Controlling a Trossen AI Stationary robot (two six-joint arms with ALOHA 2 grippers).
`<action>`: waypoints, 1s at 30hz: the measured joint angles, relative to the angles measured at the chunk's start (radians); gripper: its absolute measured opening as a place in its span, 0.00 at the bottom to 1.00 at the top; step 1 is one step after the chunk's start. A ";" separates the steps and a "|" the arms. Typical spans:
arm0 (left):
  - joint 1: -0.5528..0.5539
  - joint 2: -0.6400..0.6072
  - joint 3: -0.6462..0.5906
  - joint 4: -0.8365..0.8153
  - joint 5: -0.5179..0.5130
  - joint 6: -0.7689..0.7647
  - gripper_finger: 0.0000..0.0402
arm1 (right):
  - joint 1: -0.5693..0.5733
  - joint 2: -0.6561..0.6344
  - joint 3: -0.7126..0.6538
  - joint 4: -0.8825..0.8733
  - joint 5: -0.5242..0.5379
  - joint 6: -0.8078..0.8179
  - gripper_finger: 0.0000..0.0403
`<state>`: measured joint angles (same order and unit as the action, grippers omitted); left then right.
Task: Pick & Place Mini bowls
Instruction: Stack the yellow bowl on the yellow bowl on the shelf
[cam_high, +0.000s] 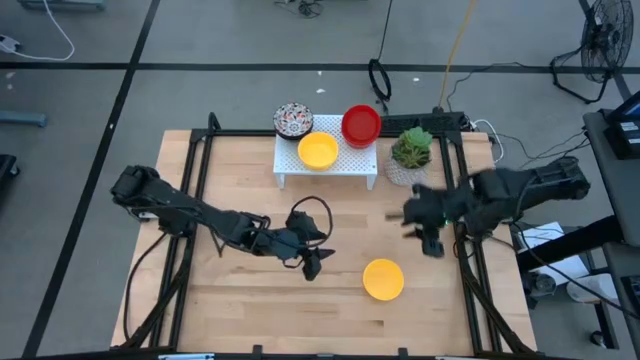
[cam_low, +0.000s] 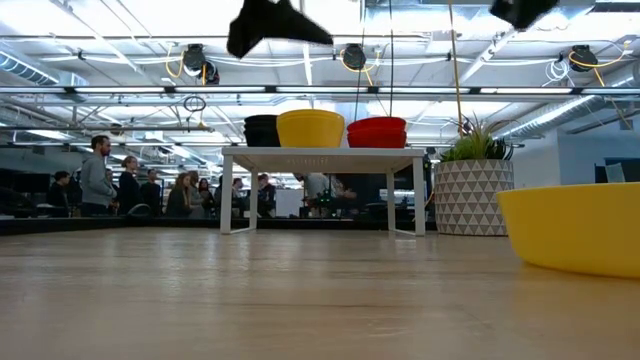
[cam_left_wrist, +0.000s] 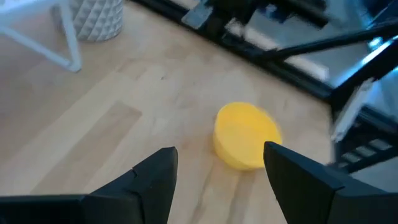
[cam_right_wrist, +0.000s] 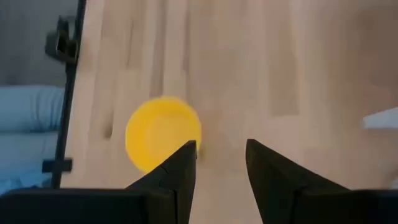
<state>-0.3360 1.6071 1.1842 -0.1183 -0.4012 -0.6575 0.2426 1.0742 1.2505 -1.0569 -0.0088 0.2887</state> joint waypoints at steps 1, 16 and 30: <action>-0.004 0.009 -0.002 -0.009 -0.005 -0.001 0.60 | 0.035 -0.007 -0.043 0.027 0.018 0.026 0.31; -0.157 0.043 -0.001 0.099 -0.054 -0.089 0.60 | 0.216 0.067 -0.599 0.812 0.138 0.051 0.52; -0.217 0.043 -0.001 0.121 -0.124 -0.112 0.60 | 0.185 0.287 -0.604 0.854 0.192 -0.002 0.52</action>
<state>-0.5529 1.6497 1.1835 0.0032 -0.5253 -0.7692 0.4274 1.3607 0.6468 -0.2030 0.1833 0.2867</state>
